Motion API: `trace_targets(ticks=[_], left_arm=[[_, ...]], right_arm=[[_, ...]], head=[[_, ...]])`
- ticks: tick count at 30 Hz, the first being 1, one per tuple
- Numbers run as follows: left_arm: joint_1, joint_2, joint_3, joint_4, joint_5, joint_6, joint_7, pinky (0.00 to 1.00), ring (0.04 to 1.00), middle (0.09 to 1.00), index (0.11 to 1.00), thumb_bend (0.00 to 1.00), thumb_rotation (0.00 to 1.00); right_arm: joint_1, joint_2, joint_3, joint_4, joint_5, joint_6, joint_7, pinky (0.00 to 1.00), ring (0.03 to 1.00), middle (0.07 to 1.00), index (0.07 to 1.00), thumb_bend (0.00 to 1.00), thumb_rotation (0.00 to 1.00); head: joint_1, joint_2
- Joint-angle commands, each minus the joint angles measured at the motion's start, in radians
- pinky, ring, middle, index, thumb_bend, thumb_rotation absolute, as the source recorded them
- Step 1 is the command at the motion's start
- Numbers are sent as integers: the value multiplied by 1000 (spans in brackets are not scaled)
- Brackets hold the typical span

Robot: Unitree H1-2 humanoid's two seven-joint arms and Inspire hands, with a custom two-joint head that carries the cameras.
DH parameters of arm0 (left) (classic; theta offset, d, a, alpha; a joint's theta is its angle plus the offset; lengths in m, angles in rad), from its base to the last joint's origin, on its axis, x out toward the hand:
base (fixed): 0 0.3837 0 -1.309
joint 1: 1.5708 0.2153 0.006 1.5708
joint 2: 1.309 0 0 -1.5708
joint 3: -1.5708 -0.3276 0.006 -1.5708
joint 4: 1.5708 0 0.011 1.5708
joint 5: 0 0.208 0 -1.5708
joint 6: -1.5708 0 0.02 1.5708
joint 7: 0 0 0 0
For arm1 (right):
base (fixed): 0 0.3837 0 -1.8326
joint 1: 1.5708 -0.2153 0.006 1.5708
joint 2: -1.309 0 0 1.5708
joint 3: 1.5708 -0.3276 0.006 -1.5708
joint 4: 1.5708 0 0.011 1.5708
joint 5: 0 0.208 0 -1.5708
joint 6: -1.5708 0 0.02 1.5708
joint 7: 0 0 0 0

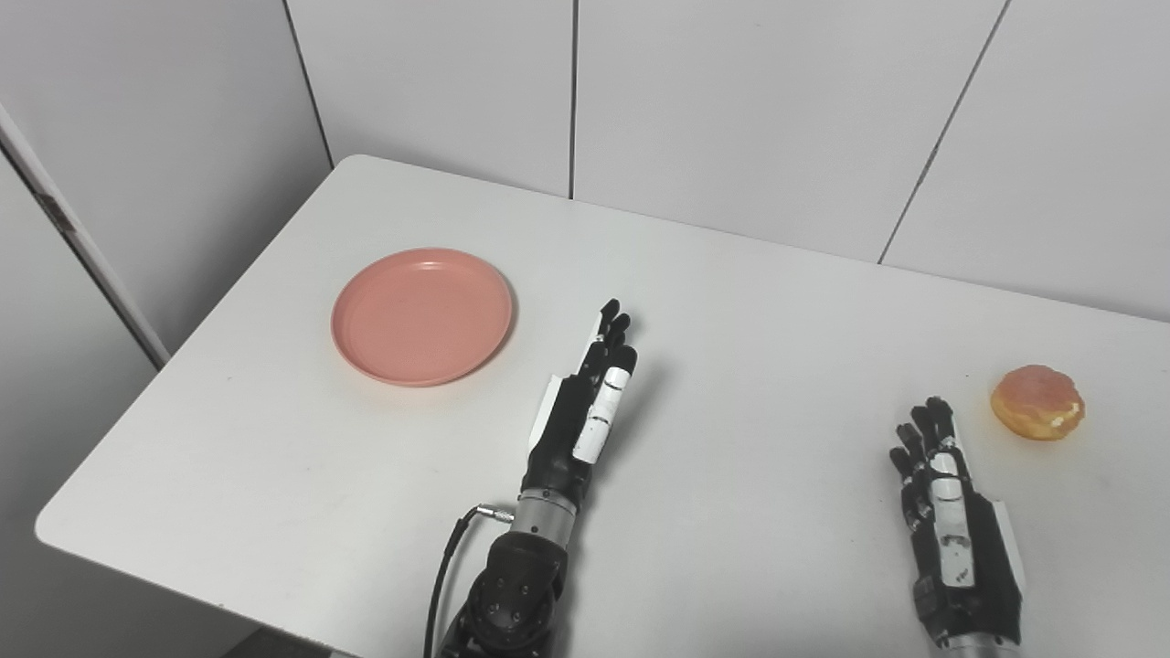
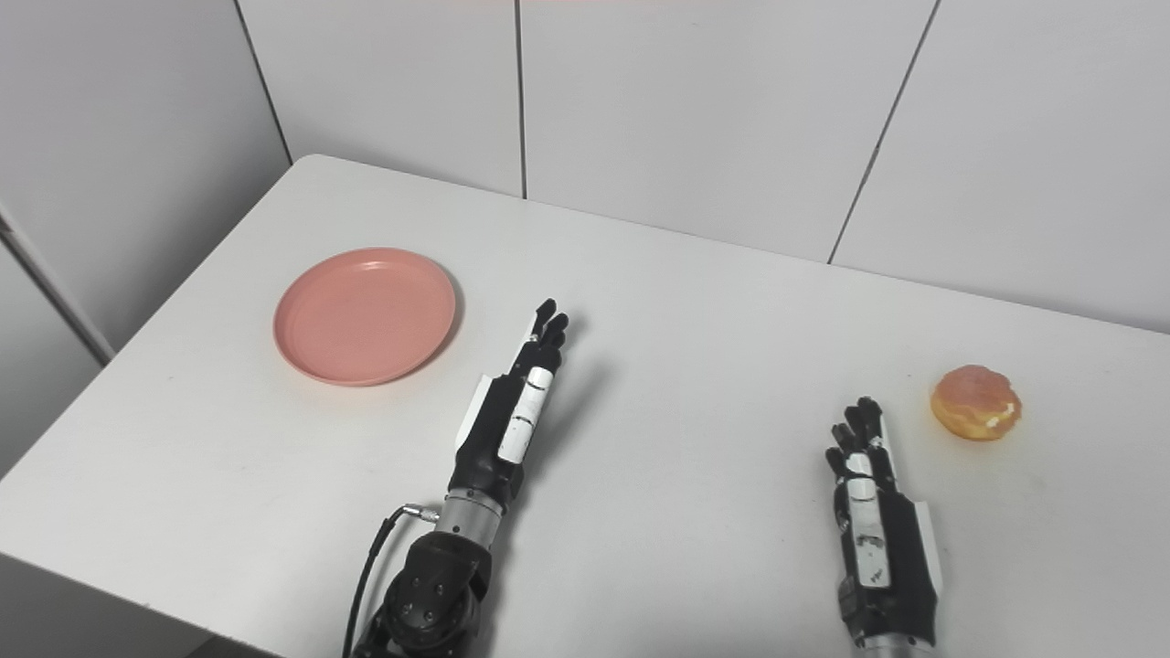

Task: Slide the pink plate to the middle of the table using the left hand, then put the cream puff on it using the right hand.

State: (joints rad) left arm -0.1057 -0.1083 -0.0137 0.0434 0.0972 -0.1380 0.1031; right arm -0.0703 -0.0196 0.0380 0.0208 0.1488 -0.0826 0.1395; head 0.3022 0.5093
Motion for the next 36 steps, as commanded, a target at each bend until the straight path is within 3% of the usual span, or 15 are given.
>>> trace_targets(ticks=[1, 4, 7, 17, 28, 36], left_arm=[[-38, 9, 19, -31, -24, -16, 9, 1000, 978, 956, 937, 693, 1000], [-76, 24, 69, -26, -74, -43, 16, 972, 946, 929, 914, 666, 1000], [-101, 39, 107, -52, -109, -12, 17, 907, 898, 883, 868, 676, 1000], [-177, 95, 197, -65, -118, -12, 59, 845, 802, 788, 770, 719, 1000], [-263, 221, 322, 39, -167, -43, 93, 823, 758, 735, 710, 793, 1000], [-259, 313, 356, 50, -146, -25, 99, 794, 740, 723, 708, 845, 1000]], right_arm=[[-7, -7, -4, 0, 4, -40, 10, 1000, 1000, 1000, 1000, 588, 897], [-10, -7, -6, 10, 9, -50, 17, 1000, 1000, 1000, 1000, 574, 896], [-9, -5, -6, 8, 4, -46, 15, 1000, 1000, 1000, 1000, 573, 888], [-6, -20, -1, 1, -1, -36, 26, 1000, 1000, 1000, 1000, 545, 913], [-4, -38, -1, -5, 4, -29, 44, 1000, 1000, 1000, 1000, 560, 924], [-9, -37, -10, 6, 25, -34, 56, 1000, 1000, 1000, 1000, 556, 902]], head=[[4, -3], [6, -8], [7, -17], [15, -16], [41, -11], [50, -14]])
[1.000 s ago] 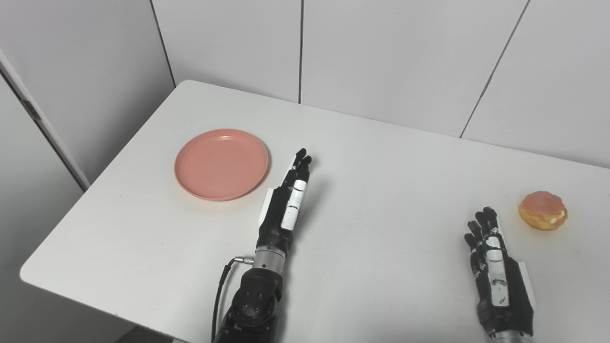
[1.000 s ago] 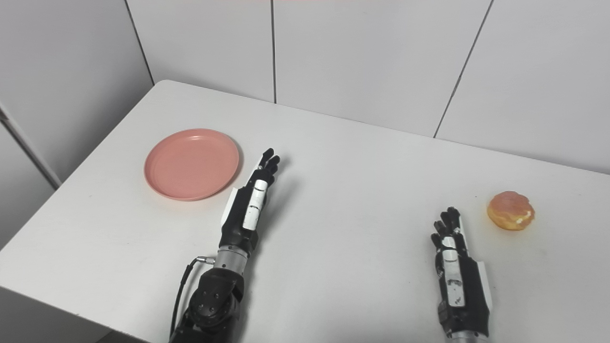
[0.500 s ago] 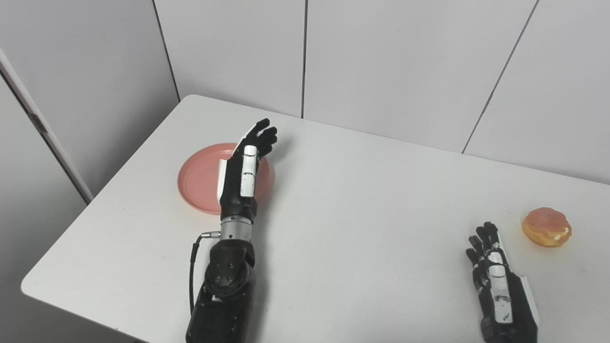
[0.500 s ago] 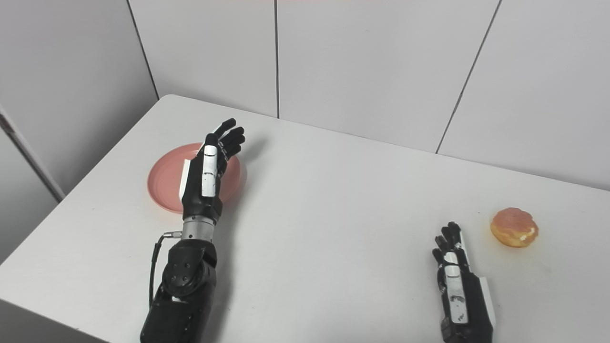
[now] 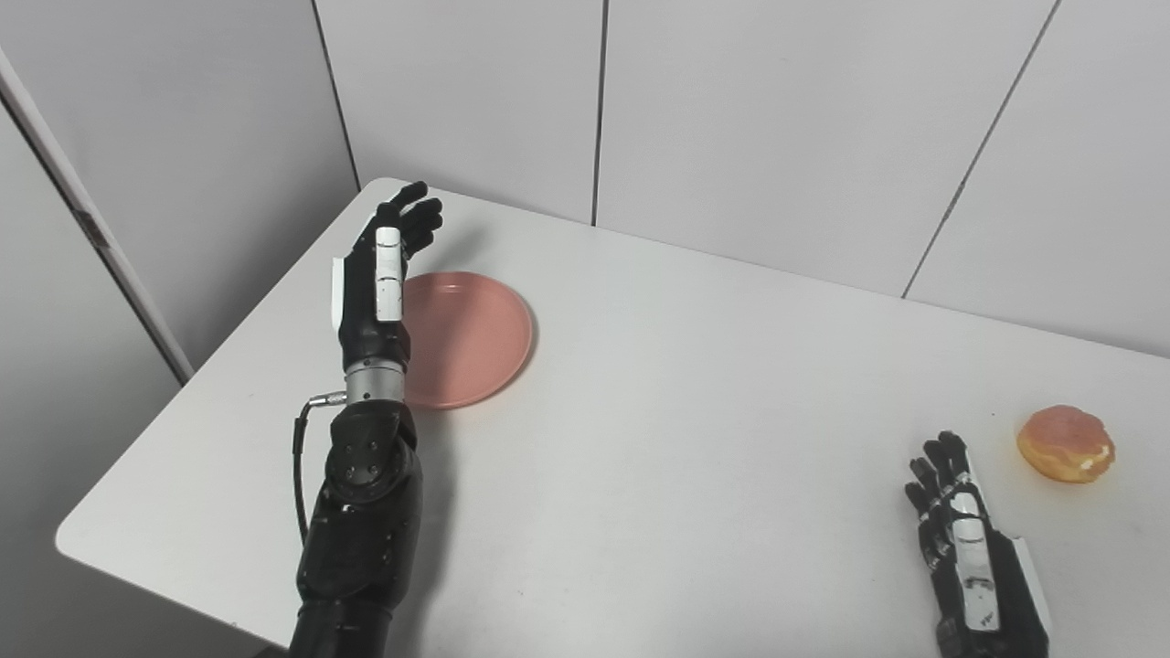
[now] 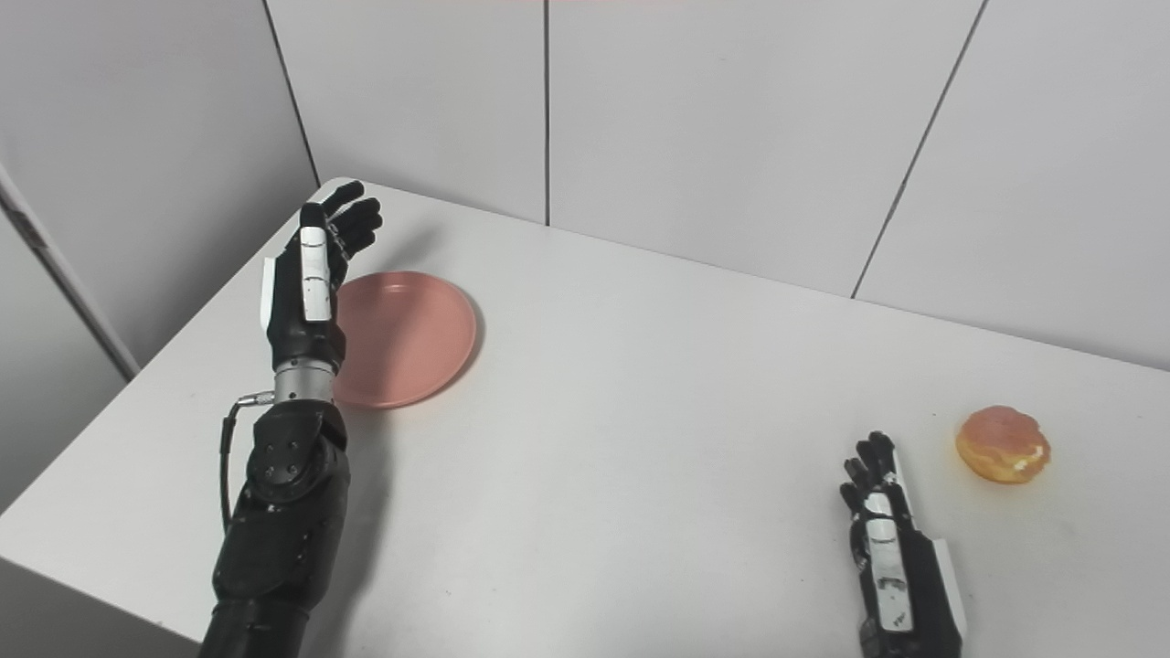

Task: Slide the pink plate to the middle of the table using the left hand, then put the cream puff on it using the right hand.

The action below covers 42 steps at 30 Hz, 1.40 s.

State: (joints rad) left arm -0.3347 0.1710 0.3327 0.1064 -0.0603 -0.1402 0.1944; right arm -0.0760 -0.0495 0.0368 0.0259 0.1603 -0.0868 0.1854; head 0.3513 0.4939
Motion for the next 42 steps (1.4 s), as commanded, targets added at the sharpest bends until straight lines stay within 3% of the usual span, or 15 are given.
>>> trace_targets(ticks=[1, 11, 17, 21, 29, 34, 42], left_arm=[[-28, 44, 14, -13, 15, -19, 12, 784, 737, 723, 707, 849, 1000], [-8, 134, 45, 31, -5, -4, 1, 849, 777, 751, 738, 895, 1000], [-7, 151, 72, 67, -19, 15, 7, 816, 776, 750, 737, 945, 1000], [-8, 168, 76, 141, -39, -21, -13, 814, 780, 763, 745, 962, 1000], [-22, 178, 61, 263, -66, -83, -49, 779, 778, 760, 737, 931, 1000], [-29, 166, 37, 290, -37, -52, -19, 814, 803, 783, 770, 893, 1000], [-25, 157, 5, 318, -52, -54, -36, 851, 822, 793, 772, 832, 1000]], right_arm=[[-3, -7, -9, 1, 14, -31, 11, 1000, 1000, 1000, 1000, 556, 899], [-9, -11, -9, 13, 13, -42, 13, 1000, 1000, 1000, 1000, 577, 890], [-9, -14, -8, 11, 9, -43, 12, 1000, 1000, 1000, 1000, 587, 888], [-7, -20, -6, 4, 0, -47, 12, 1000, 1000, 1000, 1000, 564, 911], [-7, -16, -6, 3, 8, -43, 12, 1000, 1000, 1000, 1000, 582, 892], [-6, -14, -6, -4, 11, -39, 11, 1000, 1000, 1000, 1000, 577, 891], [-5, -13, -6, -4, 2, -43, 6, 1000, 1000, 1000, 1000, 571, 896]], head=[[0, 1], [7, 2], [8, 3], [8, 3], [6, 8], [2, 9], [2, 11]])
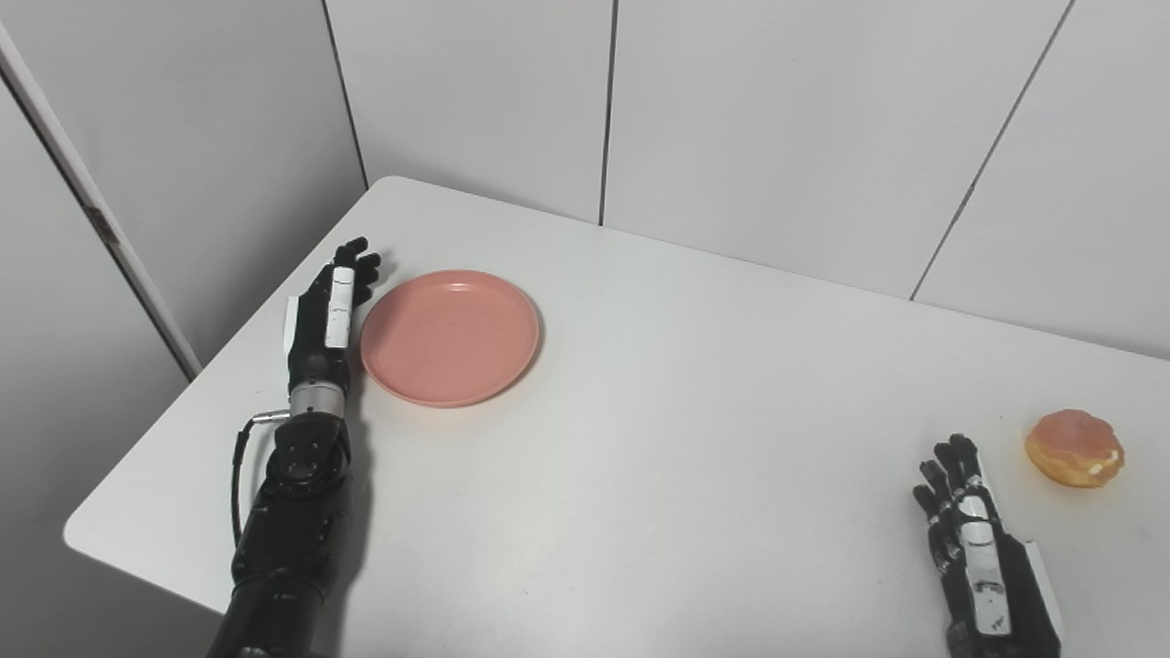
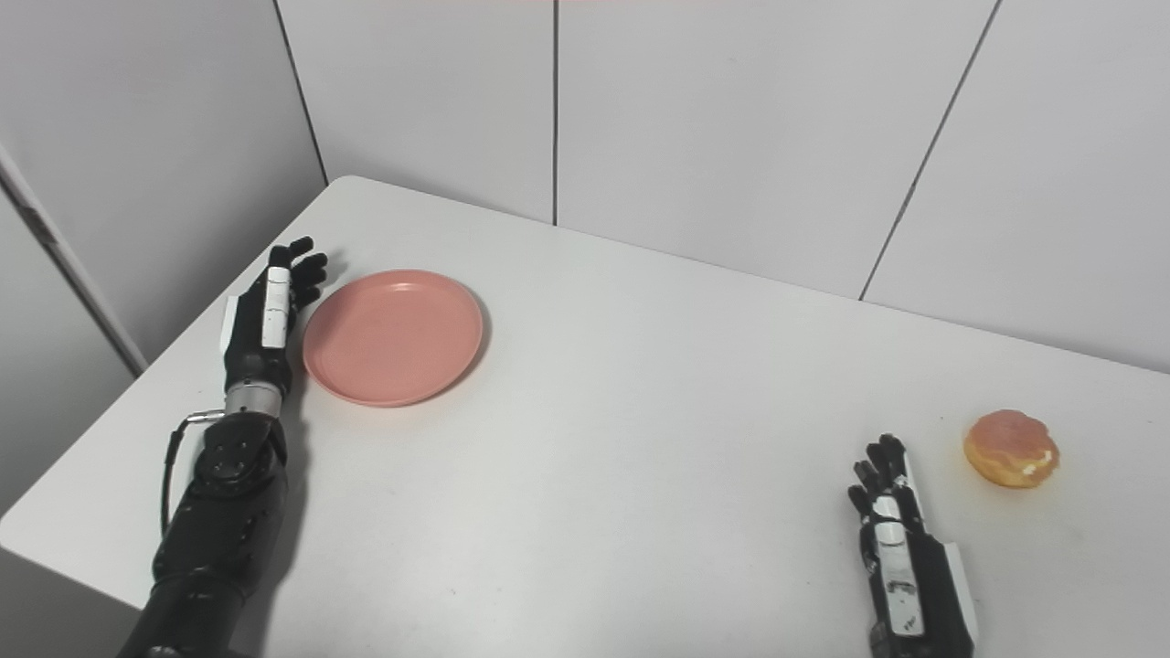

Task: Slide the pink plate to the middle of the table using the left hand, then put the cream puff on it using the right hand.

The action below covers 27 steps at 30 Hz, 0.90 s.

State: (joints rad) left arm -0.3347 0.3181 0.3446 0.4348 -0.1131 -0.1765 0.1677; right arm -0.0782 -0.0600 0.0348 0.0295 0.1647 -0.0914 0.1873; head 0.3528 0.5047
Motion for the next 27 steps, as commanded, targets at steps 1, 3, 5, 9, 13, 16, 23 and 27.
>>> trace_targets(ticks=[1, 3, 5, 9, 13, 16, 23, 27], left_arm=[[-26, 8, -9, -6, -1, -19, -12, 852, 827, 797, 773, 825, 1000], [-32, 9, -15, 21, -9, -39, -25, 851, 834, 806, 780, 816, 1000], [-34, 7, -20, 25, -12, -36, -32, 850, 837, 809, 783, 819, 1000], [-35, 8, -44, 33, 5, -23, -34, 842, 844, 819, 803, 837, 1000], [-32, 4, -59, 23, -13, -9, -47, 853, 843, 835, 824, 846, 1000], [-26, -1, -63, 7, -32, -3, -61, 843, 841, 830, 820, 863, 1000], [-16, -14, -79, -55, -63, 53, -93, 827, 832, 816, 795, 891, 1000], [-15, -27, -88, -87, -76, 100, -106, 835, 830, 811, 786, 873, 1000]], right_arm=[[-2, -5, -3, -10, -2, -38, 6, 1000, 1000, 1000, 1000, 572, 900], [-2, -2, -5, -13, 5, -32, 5, 1000, 1000, 1000, 1000, 579, 889], [-3, -1, -6, -11, 5, -35, 5, 1000, 1000, 1000, 1000, 582, 884], [-6, -6, -5, -9, 1, -43, 8, 1000, 1000, 1000, 1000, 571, 897], [-5, -5, -6, -14, -3, -36, 3, 1000, 1000, 1000, 1000, 566, 902], [-6, -3, -7, -13, 1, -35, 3, 1000, 1000, 1000, 1000, 569, 894], [-4, -3, -7, -22, -11, -34, -2, 1000, 991, 996, 1000, 569, 895], [-4, -1, -10, -21, -6, -33, 0, 1000, 993, 991, 1000, 569, 880]], head=[[1, 4], [1, 4], [1, 4], [1, 4], [-1, 10], [-4, 9], [-9, 17], [-11, 16]])
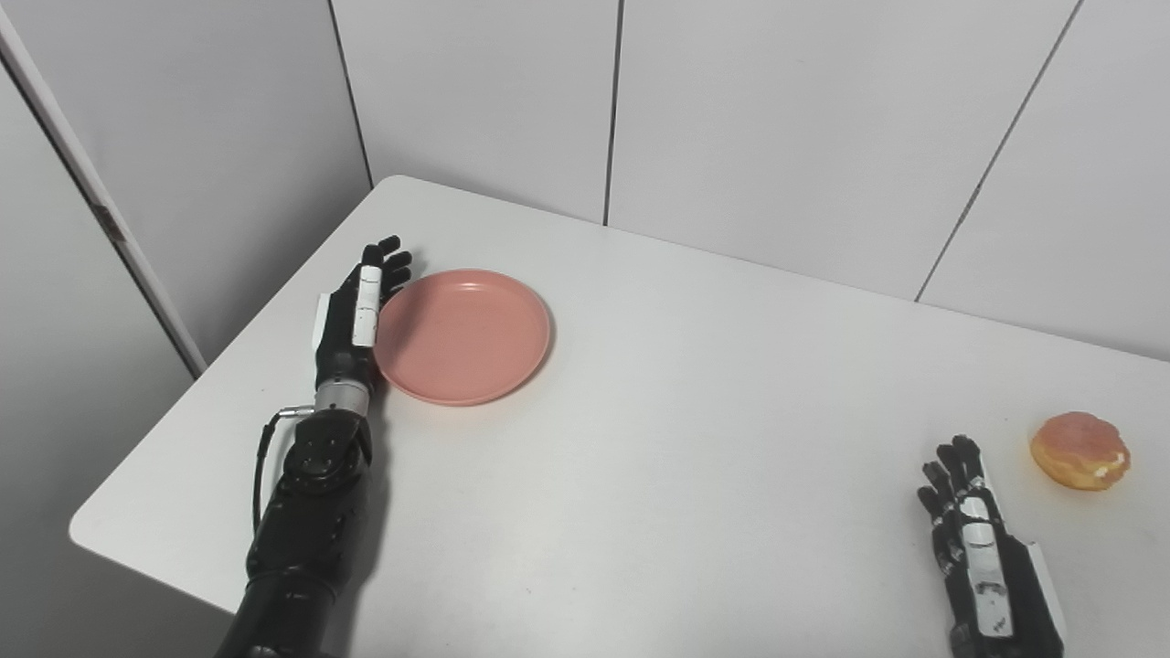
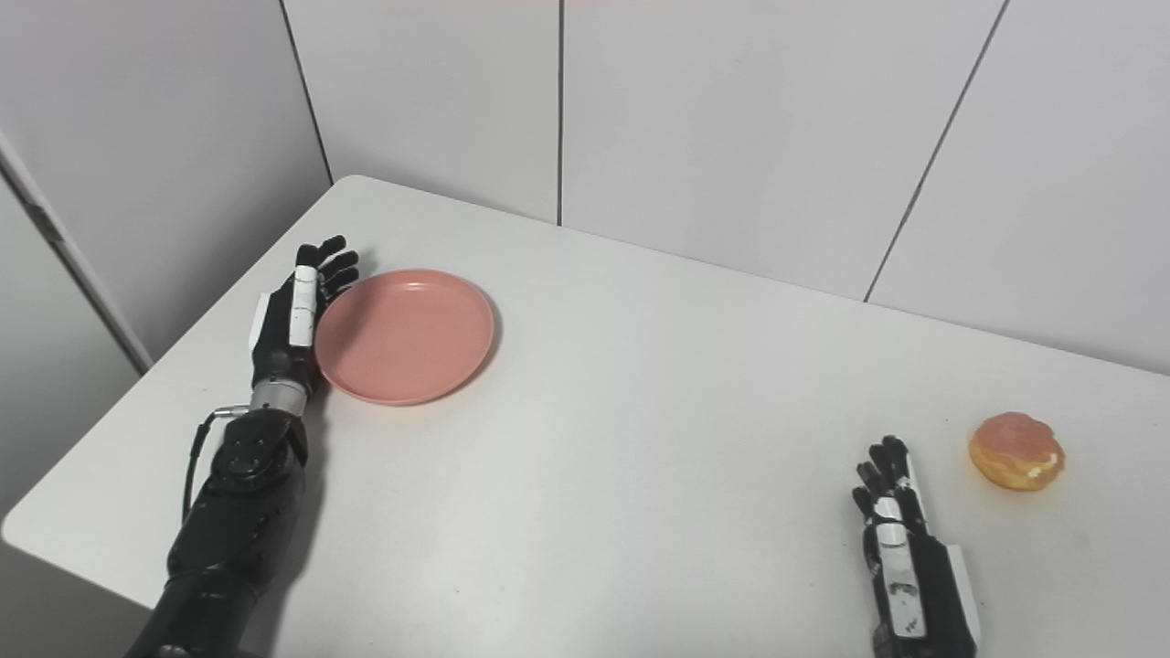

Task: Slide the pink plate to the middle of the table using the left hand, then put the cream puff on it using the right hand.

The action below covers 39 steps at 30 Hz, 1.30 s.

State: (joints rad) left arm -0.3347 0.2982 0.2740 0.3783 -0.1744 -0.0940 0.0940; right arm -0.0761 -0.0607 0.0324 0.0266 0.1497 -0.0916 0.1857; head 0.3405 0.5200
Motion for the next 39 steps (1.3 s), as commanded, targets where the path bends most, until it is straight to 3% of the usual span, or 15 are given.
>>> trace_targets(ticks=[1, 11, 24, 39], left_arm=[[-14, -12, -18, -41, -17, 31, -33, 836, 831, 811, 786, 870, 1000], [-6, -36, -52, -108, -21, 68, -67, 815, 823, 807, 783, 858, 1000], [7, -61, -124, -132, 6, 65, -108, 821, 820, 804, 786, 857, 1000], [32, -86, -215, -191, 20, 76, -180, 863, 850, 826, 806, 863, 1000]], right_arm=[[-6, 0, -7, -19, 8, -33, 1, 1000, 992, 991, 1000, 570, 881], [-9, 1, -7, -17, -2, -35, -4, 1000, 977, 979, 1000, 565, 886], [-16, 9, -5, -7, -1, -35, -6, 1000, 982, 982, 1000, 597, 882], [-17, 37, 0, -8, -55, -42, -51, 1000, 938, 948, 972, 588, 826]], head=[[0, 2], [-11, 7], [-40, 20], [-173, 50]])
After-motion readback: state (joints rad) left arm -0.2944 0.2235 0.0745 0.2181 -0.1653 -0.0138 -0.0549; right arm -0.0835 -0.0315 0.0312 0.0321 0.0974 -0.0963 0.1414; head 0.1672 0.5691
